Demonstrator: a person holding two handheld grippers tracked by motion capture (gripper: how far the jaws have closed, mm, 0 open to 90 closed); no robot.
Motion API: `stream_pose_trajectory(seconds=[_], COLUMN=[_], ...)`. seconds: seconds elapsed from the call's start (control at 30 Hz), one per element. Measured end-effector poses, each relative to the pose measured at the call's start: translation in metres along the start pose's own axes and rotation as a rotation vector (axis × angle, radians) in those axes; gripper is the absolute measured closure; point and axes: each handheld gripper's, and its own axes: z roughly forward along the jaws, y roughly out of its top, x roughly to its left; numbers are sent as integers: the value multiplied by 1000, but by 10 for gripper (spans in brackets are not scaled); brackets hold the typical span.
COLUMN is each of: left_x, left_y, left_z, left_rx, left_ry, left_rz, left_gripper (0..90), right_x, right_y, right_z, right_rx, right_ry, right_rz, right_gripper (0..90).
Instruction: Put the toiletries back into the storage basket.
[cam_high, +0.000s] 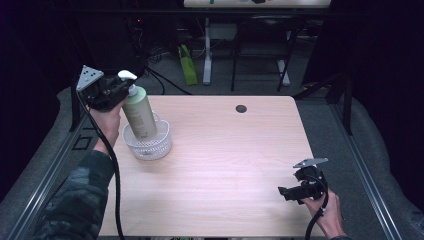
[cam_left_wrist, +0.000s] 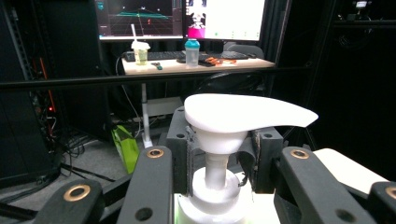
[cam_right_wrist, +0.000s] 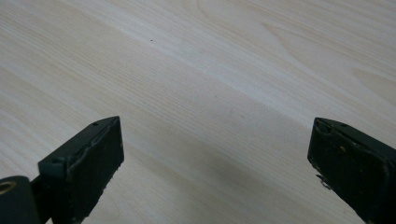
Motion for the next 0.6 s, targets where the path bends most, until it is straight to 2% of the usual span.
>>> stream_pose_trajectory(seconds=[0.6], left_x=[1], left_y=[-5], left_z=[3], left_rx=[15], left_ry=[-5], left_rz=[-18], left_gripper=[673], right_x=[0], right_y=[0], right_z=[0], right_rx=[0], right_ry=[1], right_rz=[1], right_gripper=[32])
